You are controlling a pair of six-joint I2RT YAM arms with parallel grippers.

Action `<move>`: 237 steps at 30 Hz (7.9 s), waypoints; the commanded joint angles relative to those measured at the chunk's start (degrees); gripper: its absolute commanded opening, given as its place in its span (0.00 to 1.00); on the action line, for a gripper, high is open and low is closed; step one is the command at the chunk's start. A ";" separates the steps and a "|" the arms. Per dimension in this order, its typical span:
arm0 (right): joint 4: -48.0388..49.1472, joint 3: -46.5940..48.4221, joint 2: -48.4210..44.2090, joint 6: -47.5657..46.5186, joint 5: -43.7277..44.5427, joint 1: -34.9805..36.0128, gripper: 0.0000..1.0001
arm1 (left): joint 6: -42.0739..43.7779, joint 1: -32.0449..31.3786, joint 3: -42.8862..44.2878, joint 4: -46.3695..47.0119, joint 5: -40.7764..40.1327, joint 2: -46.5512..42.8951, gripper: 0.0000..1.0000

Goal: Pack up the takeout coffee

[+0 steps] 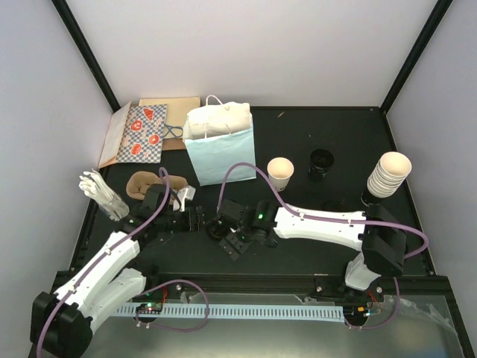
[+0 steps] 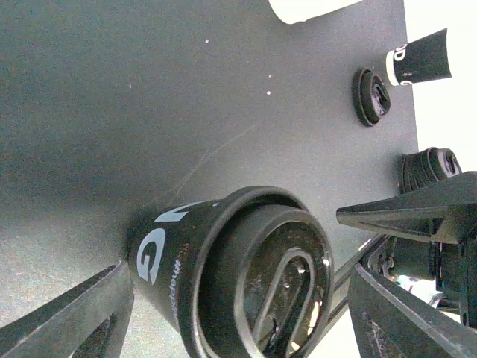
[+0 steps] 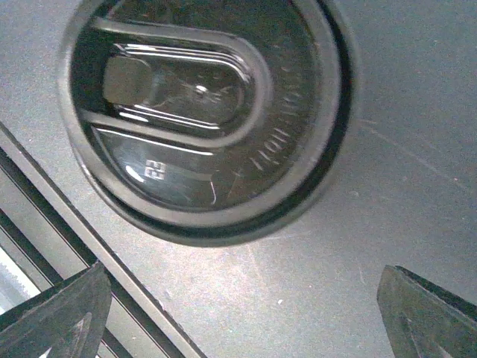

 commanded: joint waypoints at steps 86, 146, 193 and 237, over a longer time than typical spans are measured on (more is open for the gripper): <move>22.65 -22.75 -20.78 10.23 -25.99 -24.93 0.88 | 5.16 -37.17 33.90 -30.17 -42.71 31.07 0.68; 41.34 -30.97 -12.70 15.20 -41.71 -25.24 0.34 | 17.18 -41.65 30.79 -24.27 -36.17 30.65 0.63; 12.97 -30.34 -41.38 9.60 -17.48 -37.88 0.64 | 16.02 -39.15 50.68 -25.64 -42.66 47.23 0.63; 3.94 -24.68 -42.19 4.56 -12.57 -37.80 1.00 | 14.25 -37.27 55.93 -29.52 -42.65 29.00 0.99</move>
